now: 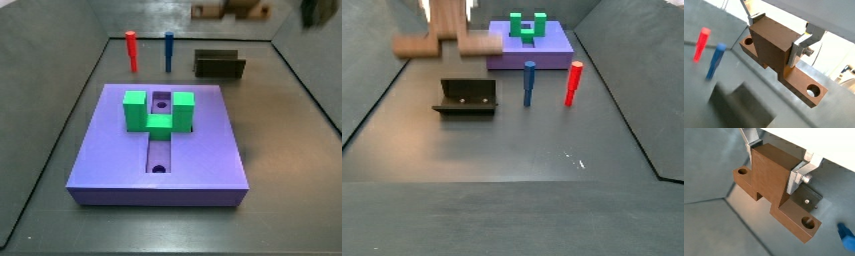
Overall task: Pick up the brown object. Move up. Place the brown object on the fixture. Regrasp the brown object. Move to above the board. Insert the brown object.
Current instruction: Move to above the board.
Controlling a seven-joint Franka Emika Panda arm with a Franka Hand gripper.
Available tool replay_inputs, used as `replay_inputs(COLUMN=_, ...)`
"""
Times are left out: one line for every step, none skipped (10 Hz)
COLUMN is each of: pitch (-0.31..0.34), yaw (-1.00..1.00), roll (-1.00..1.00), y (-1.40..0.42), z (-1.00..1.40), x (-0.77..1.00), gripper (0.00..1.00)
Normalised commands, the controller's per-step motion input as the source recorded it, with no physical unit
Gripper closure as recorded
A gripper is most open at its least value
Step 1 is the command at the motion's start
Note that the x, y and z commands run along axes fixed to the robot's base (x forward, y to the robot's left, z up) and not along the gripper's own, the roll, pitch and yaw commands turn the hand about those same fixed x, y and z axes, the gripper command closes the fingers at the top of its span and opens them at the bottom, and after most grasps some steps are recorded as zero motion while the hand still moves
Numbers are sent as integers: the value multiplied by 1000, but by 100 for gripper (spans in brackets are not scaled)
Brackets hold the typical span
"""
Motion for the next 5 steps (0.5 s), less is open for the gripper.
replay_inputs(pitch=25, yaw=-30, roll=-4, y=-23, z=1400, x=-28, gripper=100)
replay_inputs(pitch=40, yaw=-24, roll=-8, y=-11, z=1400, x=-24, gripper=100)
replay_inputs(pitch=61, yaw=-15, roll=-11, y=-22, z=867, x=-2, gripper=100)
replay_inputs(pitch=80, yaw=-11, roll=-1, y=-18, z=518, x=21, gripper=100)
replay_inputs(pitch=95, yaw=1, roll=6, y=-23, z=287, x=44, gripper=100)
